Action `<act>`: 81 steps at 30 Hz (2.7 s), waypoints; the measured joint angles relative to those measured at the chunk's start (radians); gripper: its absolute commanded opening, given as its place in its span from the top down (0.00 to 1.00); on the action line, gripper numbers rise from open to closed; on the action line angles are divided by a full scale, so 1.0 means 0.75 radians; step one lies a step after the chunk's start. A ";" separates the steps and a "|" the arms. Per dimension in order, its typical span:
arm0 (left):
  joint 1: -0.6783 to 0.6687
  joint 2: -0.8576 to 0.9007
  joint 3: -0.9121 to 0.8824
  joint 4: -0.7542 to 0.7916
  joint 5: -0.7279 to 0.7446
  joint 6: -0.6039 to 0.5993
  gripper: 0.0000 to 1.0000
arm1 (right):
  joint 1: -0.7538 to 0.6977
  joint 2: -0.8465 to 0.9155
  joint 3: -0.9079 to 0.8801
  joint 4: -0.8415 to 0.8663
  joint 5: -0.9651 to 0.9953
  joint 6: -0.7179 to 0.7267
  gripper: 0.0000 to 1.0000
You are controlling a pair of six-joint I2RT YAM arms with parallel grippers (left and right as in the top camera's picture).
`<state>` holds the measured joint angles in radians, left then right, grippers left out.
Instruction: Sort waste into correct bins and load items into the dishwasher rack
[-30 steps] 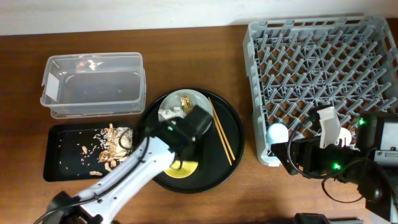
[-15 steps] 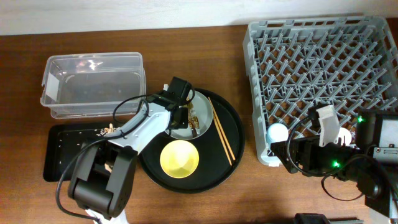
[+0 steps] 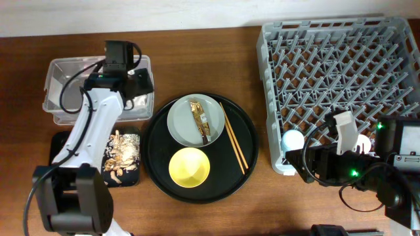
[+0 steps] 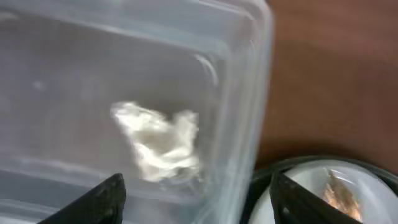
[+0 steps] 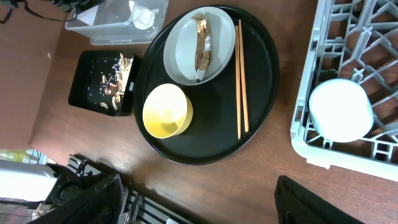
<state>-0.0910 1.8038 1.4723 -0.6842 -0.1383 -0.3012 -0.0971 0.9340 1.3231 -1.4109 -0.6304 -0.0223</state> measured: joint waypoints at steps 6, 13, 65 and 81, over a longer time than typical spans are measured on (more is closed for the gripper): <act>-0.468 -0.053 0.051 -0.253 0.109 -0.012 0.40 | 0.000 0.000 0.000 -0.007 0.011 -0.001 0.21; -0.634 0.378 -0.001 -0.125 0.094 -0.280 0.97 | 0.000 0.000 0.000 -0.021 0.016 0.000 0.21; 0.015 -2.375 -1.722 0.730 0.346 0.342 0.01 | 0.000 0.971 0.004 0.001 0.088 0.001 0.01; 0.045 -2.387 -1.947 0.841 0.535 0.342 0.01 | 0.000 1.105 0.004 0.149 0.085 0.029 0.04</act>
<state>-0.0574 0.0139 0.0124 -0.0536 0.2630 -0.0448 -0.0971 1.7630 1.3258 -1.2995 -0.5663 -0.0006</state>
